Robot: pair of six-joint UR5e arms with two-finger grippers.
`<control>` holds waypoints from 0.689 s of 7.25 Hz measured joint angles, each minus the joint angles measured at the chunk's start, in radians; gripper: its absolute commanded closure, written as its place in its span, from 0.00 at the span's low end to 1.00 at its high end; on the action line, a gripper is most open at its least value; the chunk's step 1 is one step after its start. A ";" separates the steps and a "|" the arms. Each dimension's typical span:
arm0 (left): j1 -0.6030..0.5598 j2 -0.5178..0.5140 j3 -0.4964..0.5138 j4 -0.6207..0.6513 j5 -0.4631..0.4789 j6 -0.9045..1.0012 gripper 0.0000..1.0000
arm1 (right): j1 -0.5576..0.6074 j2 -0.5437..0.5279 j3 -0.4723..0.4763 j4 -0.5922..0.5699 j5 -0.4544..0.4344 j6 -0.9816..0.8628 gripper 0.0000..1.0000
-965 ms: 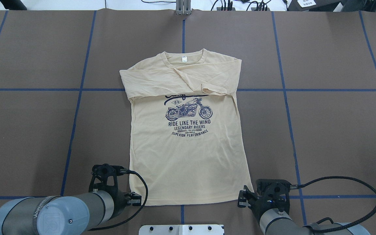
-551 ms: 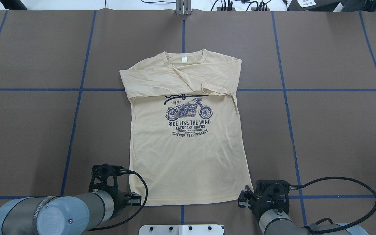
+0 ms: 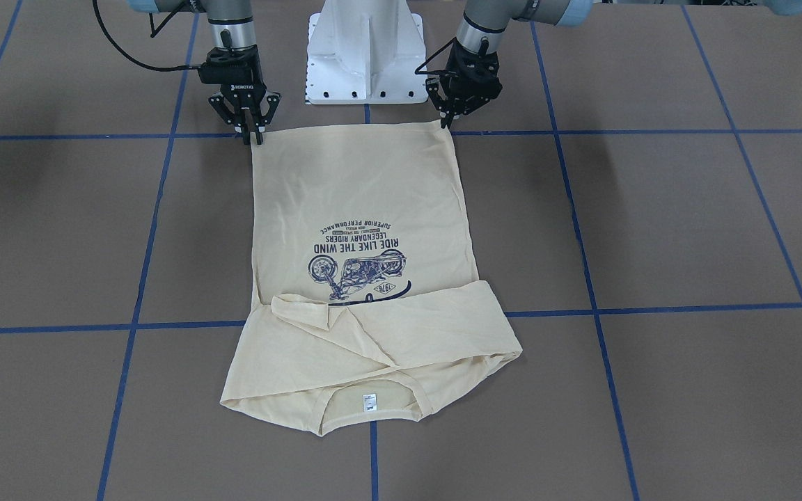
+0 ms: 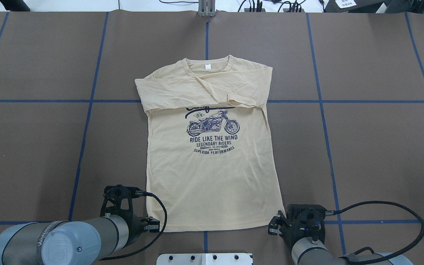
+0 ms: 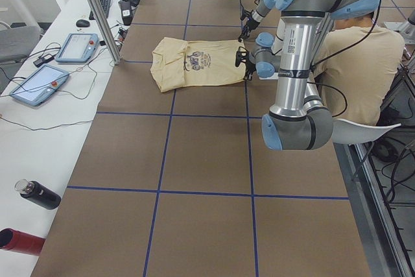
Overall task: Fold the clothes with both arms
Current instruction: 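Lift the hem with both grippers and fold it toward the collar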
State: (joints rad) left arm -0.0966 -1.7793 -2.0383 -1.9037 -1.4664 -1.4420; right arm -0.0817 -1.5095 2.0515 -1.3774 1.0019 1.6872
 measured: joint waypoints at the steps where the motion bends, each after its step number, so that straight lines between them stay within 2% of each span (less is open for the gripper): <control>1: 0.000 0.000 0.000 0.000 0.000 0.000 1.00 | 0.000 0.000 -0.001 0.000 0.000 0.000 0.77; 2: 0.000 0.000 0.000 0.000 0.000 0.000 1.00 | -0.001 0.000 -0.001 0.000 0.000 0.001 1.00; 5: 0.001 -0.001 -0.002 0.000 0.000 0.000 1.00 | -0.009 0.001 -0.001 -0.001 -0.015 0.038 1.00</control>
State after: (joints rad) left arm -0.0957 -1.7804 -2.0406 -1.9037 -1.4665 -1.4416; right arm -0.0906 -1.5082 2.0507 -1.3785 0.9867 1.7253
